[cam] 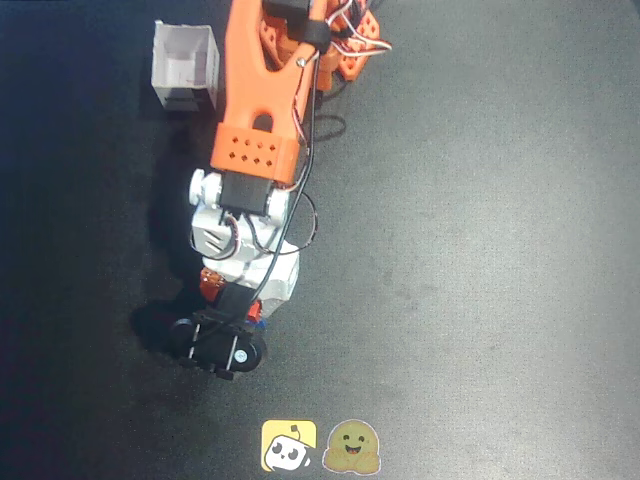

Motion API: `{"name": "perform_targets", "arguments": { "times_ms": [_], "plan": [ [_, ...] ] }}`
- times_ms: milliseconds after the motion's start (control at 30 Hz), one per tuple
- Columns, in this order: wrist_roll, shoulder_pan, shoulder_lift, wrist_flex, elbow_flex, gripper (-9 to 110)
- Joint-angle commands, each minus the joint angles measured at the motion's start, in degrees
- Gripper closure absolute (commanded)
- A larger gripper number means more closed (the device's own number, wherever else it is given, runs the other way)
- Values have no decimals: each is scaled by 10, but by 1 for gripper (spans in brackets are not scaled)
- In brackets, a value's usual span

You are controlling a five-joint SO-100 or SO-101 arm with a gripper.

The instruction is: Put the red cube on top of the blue cube.

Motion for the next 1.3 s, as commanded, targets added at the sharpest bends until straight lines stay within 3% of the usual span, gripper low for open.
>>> {"name": "perform_targets", "arguments": {
  "times_ms": [0,367,567,933,1267],
  "plan": [
    [4,4,25,-9,-11,77],
    [8,-14,138,-25,10,79],
    [-10,-21,265,-97,144,101],
    [-83,-49,451,-86,315,101],
    [-86,-88,657,-31,448,101]
  ]
}}
